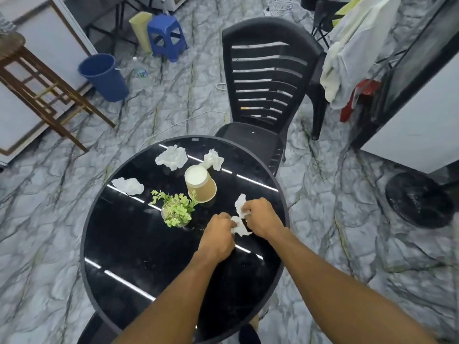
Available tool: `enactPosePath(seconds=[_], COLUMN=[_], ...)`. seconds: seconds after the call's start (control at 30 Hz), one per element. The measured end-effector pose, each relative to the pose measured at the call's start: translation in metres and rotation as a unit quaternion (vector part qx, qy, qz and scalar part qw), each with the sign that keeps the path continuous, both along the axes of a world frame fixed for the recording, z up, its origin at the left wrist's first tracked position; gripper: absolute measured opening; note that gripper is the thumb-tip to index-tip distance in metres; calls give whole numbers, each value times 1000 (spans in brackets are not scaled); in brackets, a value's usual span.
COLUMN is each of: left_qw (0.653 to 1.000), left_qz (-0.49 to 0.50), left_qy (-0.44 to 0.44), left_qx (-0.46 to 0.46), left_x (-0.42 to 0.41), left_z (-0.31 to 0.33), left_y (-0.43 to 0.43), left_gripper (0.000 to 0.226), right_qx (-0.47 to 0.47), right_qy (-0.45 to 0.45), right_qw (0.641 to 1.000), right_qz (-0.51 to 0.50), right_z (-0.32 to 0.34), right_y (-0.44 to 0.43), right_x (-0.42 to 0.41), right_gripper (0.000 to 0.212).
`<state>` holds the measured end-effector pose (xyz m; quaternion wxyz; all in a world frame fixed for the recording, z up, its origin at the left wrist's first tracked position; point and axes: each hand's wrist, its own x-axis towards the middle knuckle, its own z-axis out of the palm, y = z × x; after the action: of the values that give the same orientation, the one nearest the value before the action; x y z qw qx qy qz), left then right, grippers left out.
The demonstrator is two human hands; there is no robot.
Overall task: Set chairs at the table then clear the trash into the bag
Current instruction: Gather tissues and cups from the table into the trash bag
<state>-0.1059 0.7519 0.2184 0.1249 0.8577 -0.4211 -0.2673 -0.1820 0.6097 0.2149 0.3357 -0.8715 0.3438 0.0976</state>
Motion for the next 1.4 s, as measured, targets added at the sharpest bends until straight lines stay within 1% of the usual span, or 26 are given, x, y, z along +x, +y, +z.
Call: enactPosePath(seconds=[0.1,0.17,0.2,0.23,0.27,0.3,0.33,0.43,0.57,0.67,0.73,0.77,0.8,0.9,0.97,1.1,1.2,1.3,1.4], left_qw=[999,999,999,998,998,997,996,992,986,981,976,974,971,961,951,924,887,846,804], left_qz=[26,26,26,24,25,22,13,-17,-63,-109,-146,-165,-183,-236,-275,-357,-440,-515,-583], left_qy=[-1,-13,-18,-22,-23,-22,-23,-31,-37,-39,-40,-36,-29,-9,15,54,61,57,59], left_qx=[-21,-35,-42,-49,-60,-73,-90,-122,-151,-155,-155,-152,-150,-145,-141,-125,-123,-125,-104], left_x=[-1,-2,-2,-3,-4,-5,-8,-21,-51,-81,-105,-120,-137,-198,-246,-358,-452,-551,-647], left_z=[7,17,23,29,37,45,53,78,100,113,116,119,121,124,124,114,111,108,98], left_y=[6,10,13,15,17,20,23,35,60,76,82,84,85,84,84,95,116,152,195], left_gripper=[16,13,15,20,25,30,34,37,24,25,22,20,21,32,34,36,36,33,31], right_qx=[9,4,-4,-17,-29,-38,-43,-50,-59,-54,-58,-55,-52,-57,-76,-116,-128,-126,-119], right_qy=[-33,-44,-44,-43,-42,-39,-40,-68,-111,-140,-161,-169,-168,-160,-162,-135,-118,-98,-88], right_qw=[999,998,998,997,997,996,994,988,975,960,946,937,928,895,868,813,763,709,662], right_qz=[-35,-47,-50,-54,-59,-72,-88,-131,-186,-238,-274,-300,-329,-413,-463,-555,-622,-687,-735], right_z=[6,14,19,25,32,38,42,60,74,85,93,97,100,112,114,116,113,107,99], right_y=[7,10,12,16,20,25,30,53,94,124,143,151,158,181,196,249,303,363,430], right_x=[-11,-20,-24,-28,-33,-39,-45,-67,-109,-145,-175,-194,-215,-289,-345,-470,-563,-655,-739], right_gripper=[38,49,49,39,23,14,14,26,27,29,34,38,36,19,18,23,21,27,20])
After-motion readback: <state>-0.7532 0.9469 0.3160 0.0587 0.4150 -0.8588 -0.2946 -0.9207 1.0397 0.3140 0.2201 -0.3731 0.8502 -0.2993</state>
